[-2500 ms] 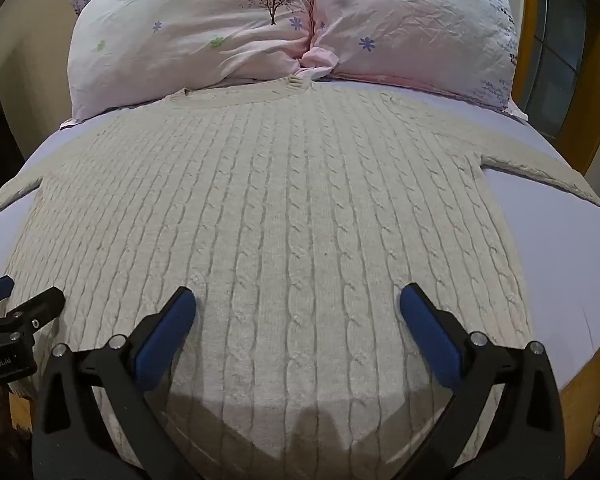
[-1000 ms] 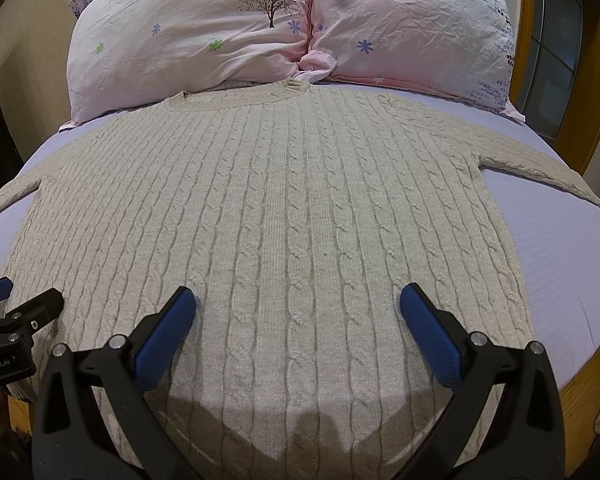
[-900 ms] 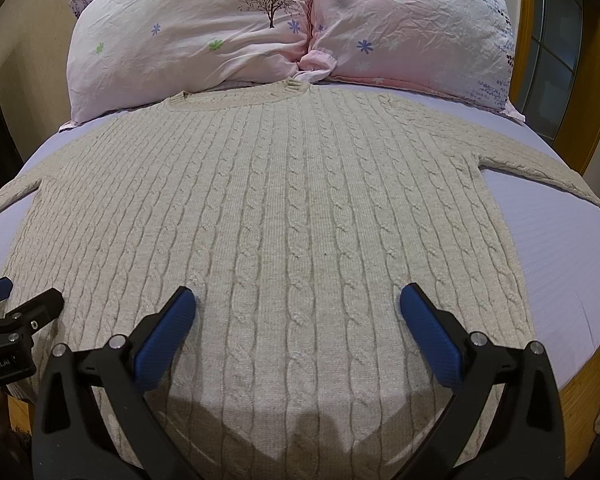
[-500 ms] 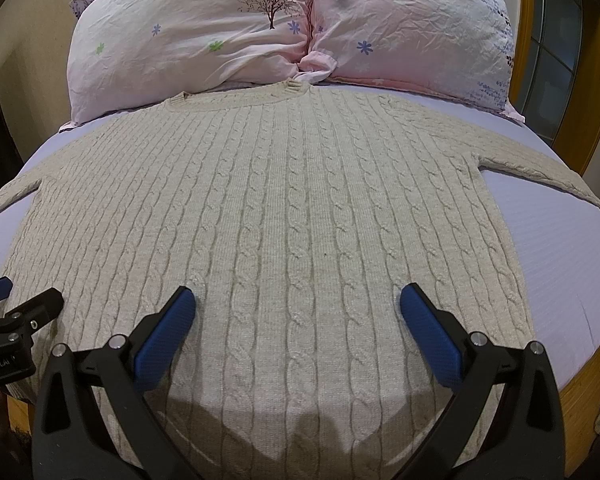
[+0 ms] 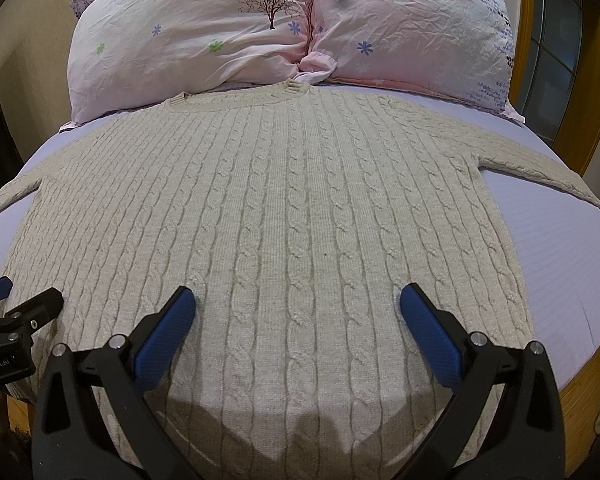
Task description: Fold small clothes
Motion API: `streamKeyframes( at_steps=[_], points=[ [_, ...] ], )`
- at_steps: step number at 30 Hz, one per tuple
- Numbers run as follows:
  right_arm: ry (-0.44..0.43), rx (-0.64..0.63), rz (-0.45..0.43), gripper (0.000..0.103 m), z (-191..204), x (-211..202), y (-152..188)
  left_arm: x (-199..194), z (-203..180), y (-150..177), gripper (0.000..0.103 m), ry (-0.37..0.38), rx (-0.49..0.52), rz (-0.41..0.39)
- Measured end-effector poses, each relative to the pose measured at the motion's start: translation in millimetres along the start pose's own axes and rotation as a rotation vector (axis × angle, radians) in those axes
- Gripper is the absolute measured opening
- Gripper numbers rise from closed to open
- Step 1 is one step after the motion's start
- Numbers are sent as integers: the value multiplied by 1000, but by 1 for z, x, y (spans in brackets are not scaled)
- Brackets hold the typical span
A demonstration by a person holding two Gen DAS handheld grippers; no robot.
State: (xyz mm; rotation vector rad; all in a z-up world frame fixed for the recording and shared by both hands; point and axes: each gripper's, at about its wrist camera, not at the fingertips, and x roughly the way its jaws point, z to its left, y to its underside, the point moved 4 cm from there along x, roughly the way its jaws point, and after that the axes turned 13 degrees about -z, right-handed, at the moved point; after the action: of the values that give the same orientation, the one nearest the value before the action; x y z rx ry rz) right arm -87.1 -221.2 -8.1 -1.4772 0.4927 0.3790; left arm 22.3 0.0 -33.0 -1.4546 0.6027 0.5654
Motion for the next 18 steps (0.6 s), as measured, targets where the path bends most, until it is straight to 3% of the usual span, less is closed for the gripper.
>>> streamKeyframes(
  at_steps=[15, 18],
  points=[
    [-1, -3, 0, 101, 1, 7, 1, 0, 0, 0, 102, 2, 1, 0],
    [-50, -12, 19, 101, -2, 8, -4, 1, -1, -3, 102, 4, 6, 2]
  ],
)
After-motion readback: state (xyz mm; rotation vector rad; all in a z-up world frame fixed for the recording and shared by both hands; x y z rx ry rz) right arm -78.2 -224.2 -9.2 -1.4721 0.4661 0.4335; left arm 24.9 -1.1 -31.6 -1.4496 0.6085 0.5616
